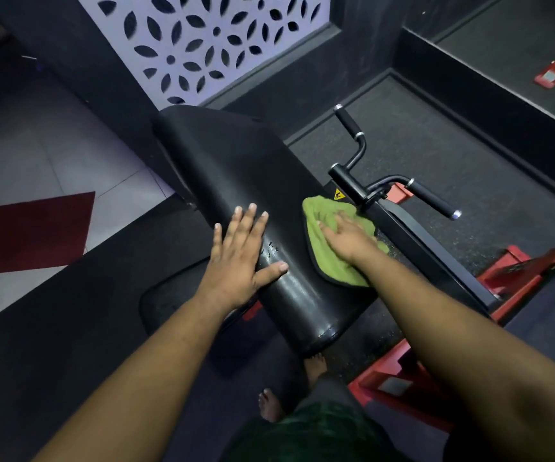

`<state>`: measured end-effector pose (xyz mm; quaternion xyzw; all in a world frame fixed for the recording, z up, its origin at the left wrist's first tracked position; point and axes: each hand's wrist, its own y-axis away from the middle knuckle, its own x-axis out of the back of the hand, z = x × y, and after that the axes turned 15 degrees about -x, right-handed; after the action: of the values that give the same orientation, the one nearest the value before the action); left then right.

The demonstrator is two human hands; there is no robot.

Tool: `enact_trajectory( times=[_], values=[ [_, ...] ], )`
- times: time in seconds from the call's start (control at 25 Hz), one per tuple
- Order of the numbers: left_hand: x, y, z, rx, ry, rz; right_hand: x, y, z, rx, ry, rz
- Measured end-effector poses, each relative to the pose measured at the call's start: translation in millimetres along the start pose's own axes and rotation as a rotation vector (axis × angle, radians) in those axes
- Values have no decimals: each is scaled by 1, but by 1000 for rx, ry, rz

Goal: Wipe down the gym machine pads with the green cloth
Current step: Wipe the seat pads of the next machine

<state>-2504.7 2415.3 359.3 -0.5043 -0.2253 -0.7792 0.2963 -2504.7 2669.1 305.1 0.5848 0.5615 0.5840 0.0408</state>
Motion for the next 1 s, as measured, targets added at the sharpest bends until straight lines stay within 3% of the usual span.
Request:
enact_trajectory(
  times=[0.16,0.24,0.44,0.64,1.0],
  values=[
    [-2,7,-14,-59,82,73,-14,84,5,291,53,-10],
    [3,11,-29,14,154,163,-16,97,-6,342,118,14],
    [32,-7,-68,263,201,209,-16,73,-71,342,107,72],
    [47,-32,-101,253,113,220,-13,45,-132,332,95,120],
    [86,-93,-177,274,228,352,6,-16,-220,302,34,65]
  ],
)
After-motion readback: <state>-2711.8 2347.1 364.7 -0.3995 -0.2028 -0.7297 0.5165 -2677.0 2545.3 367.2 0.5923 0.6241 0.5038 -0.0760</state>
